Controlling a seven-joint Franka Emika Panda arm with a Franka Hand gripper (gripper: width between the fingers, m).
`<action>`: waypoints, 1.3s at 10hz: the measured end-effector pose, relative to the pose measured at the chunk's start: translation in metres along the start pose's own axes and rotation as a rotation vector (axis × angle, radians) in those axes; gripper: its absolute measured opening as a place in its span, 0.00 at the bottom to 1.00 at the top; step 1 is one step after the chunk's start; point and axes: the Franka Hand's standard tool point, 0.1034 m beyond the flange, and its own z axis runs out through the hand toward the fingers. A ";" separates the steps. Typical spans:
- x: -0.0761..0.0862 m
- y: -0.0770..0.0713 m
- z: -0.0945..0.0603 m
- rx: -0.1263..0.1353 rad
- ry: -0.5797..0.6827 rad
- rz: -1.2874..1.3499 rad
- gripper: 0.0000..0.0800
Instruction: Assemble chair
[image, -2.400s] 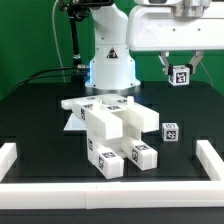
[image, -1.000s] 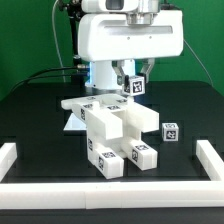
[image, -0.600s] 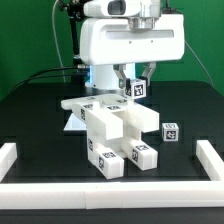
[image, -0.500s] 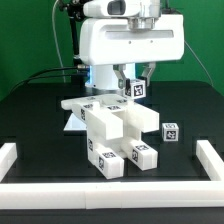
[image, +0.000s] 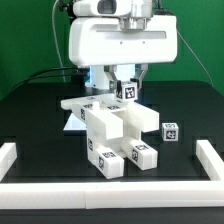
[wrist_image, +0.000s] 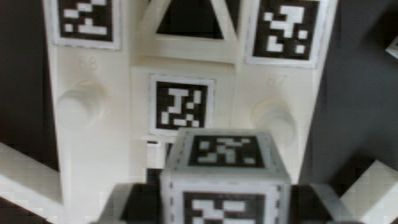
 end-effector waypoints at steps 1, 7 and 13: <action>0.000 0.000 0.000 -0.001 0.002 0.006 0.36; -0.007 -0.019 -0.009 0.032 -0.029 0.035 0.36; -0.008 -0.019 -0.005 0.032 -0.028 0.040 0.36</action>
Offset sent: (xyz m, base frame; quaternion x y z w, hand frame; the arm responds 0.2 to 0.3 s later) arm -0.0062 0.0053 0.0128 0.0096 -0.0439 0.0157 0.9989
